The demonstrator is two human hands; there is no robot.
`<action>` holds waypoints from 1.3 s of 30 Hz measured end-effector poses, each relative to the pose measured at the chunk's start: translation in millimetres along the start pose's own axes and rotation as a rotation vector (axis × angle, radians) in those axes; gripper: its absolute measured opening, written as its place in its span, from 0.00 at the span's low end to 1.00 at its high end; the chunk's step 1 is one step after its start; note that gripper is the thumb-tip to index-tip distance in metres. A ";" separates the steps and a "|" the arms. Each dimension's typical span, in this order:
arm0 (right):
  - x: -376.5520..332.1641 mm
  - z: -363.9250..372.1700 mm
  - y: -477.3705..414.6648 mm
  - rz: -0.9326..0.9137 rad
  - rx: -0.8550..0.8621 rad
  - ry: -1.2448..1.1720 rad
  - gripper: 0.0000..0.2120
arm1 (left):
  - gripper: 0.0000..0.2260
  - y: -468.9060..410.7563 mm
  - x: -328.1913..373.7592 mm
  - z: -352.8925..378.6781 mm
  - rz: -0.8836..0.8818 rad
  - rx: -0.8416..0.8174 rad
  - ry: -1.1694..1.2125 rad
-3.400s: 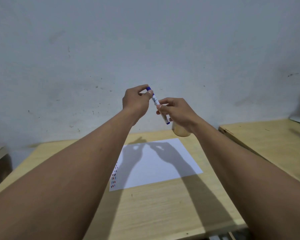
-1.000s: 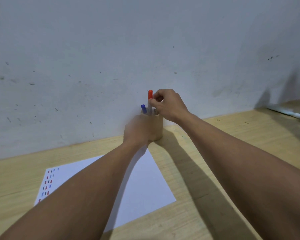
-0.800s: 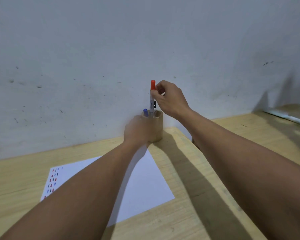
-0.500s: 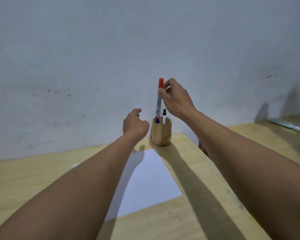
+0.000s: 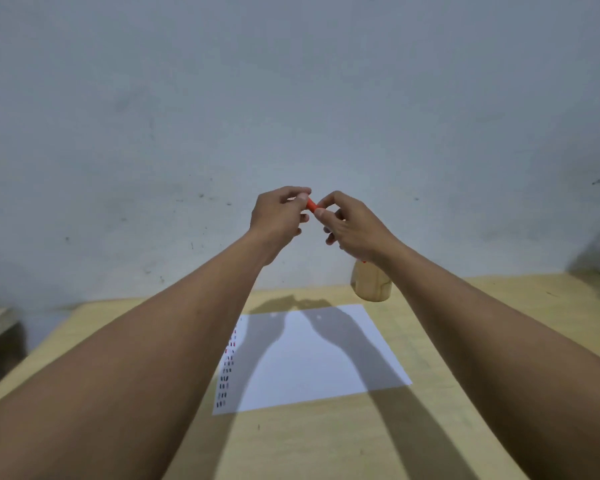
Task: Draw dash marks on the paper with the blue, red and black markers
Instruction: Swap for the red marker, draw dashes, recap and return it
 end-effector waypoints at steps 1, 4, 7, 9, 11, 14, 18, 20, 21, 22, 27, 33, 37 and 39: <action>-3.6 2.9 0.2 0.001 -0.011 -0.008 0.11 | 0.09 0.2 -0.9 -6.5 -0.001 0.004 -0.007; -14.8 6.2 3.0 0.040 -0.051 -0.045 0.09 | 0.08 2.2 -3.9 -22.0 -0.023 0.027 0.002; -22.5 4.2 7.4 0.155 -0.134 -0.227 0.09 | 0.07 3.6 -5.2 -34.6 -0.064 0.068 0.079; -26.8 2.5 10.0 0.232 -0.197 -0.484 0.06 | 0.07 4.2 -5.3 -42.5 -0.093 0.081 0.133; -30.3 2.9 13.7 0.304 -0.225 -0.760 0.15 | 0.07 4.3 -5.3 -48.7 -0.121 0.078 0.177; -31.0 7.1 16.2 0.327 -0.189 -1.076 0.39 | 0.07 5.4 -3.4 -53.9 -0.152 0.067 0.231; -33.8 21.6 15.5 0.301 -0.103 -1.234 0.39 | 0.08 6.0 0.3 -58.6 -0.166 0.065 0.251; -33.5 32.4 12.3 0.303 0.012 -1.083 0.22 | 0.07 6.6 -0.8 -60.7 -0.166 0.050 0.248; -34.0 37.9 11.0 0.304 0.057 -1.022 0.16 | 0.07 7.5 -2.0 -61.7 -0.166 0.036 0.251; -34.6 42.7 10.2 0.308 0.093 -0.990 0.13 | 0.07 8.7 -3.1 -63.1 -0.163 0.019 0.255; -35.3 54.2 9.1 0.314 0.144 -0.928 0.11 | 0.05 14.8 -10.0 -72.8 -0.136 -0.035 0.230; -38.4 64.2 10.6 0.284 0.137 -0.910 0.03 | 0.07 16.7 -19.3 -81.8 -0.131 -0.084 0.163; -39.6 67.8 9.2 0.273 0.160 -0.978 0.03 | 0.09 15.9 -22.6 -83.7 -0.139 -0.057 0.134; -37.8 69.9 8.9 0.271 0.170 -0.999 0.03 | 0.10 15.2 -24.5 -86.1 -0.150 -0.039 0.125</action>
Point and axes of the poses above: each hand's wrist, its own y-axis away from the middle knuckle, its own z-axis out of the palm, x = y × z, the point moved 2 cm from there along -y, towards the middle knuckle, and after that the axes turned 6 degrees about -z, right-handed, at the moved point
